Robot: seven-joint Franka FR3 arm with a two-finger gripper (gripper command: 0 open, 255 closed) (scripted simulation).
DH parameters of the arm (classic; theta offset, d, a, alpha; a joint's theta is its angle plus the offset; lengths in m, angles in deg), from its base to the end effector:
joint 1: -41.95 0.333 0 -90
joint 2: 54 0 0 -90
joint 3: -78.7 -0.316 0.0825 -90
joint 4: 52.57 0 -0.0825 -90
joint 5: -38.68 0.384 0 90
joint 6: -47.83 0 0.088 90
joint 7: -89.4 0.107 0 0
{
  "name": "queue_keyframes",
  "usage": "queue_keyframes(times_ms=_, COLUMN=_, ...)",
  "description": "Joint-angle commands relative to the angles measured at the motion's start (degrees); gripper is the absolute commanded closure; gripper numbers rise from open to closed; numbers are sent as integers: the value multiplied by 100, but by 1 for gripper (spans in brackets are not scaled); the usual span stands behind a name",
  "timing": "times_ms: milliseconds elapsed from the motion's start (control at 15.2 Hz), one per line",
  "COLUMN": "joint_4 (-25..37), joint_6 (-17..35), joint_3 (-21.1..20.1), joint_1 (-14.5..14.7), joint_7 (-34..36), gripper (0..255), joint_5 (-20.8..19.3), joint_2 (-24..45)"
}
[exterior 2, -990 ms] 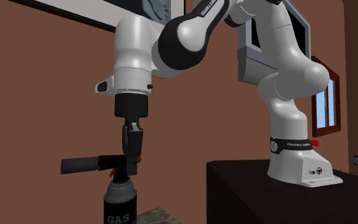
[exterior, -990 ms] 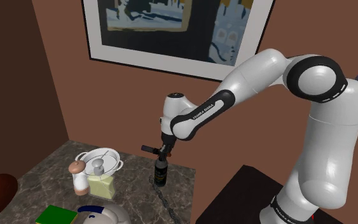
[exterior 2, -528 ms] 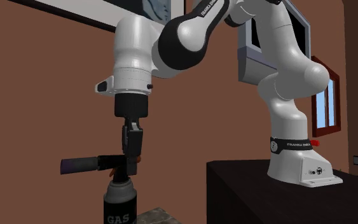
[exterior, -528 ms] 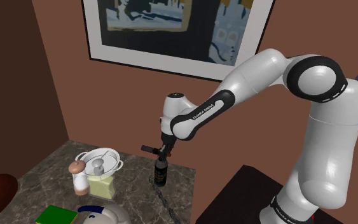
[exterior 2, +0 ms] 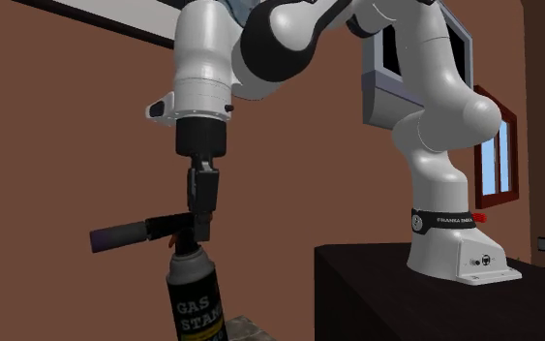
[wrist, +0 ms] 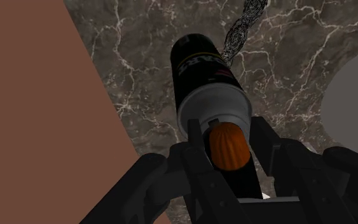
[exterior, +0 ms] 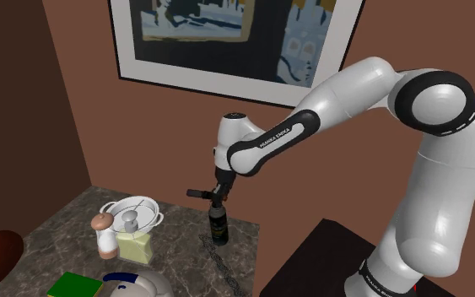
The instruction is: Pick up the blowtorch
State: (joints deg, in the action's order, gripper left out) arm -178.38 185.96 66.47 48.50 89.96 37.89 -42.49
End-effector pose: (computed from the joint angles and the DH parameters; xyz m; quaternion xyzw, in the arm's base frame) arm 0.5253 0.1777 0.2966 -0.9868 -0.1611 -0.0065 0.0178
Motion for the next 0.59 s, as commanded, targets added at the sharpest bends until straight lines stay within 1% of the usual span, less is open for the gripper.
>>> queue_keyframes(times_ms=0, joint_4=56, joint_6=-144, joint_3=-9, joint_1=-7, joint_7=-17, gripper=255, joint_5=28, joint_2=-95)
queue_keyframes(times_ms=396, joint_4=192, joint_6=-572, joint_3=-28, joint_1=-26, joint_7=-65, gripper=255, joint_5=113, joint_2=-393)
queue_keyframes(times_ms=528, joint_4=196, joint_6=-583, joint_3=-29, joint_1=-27, joint_7=-67, gripper=255, joint_5=115, joint_2=-400)
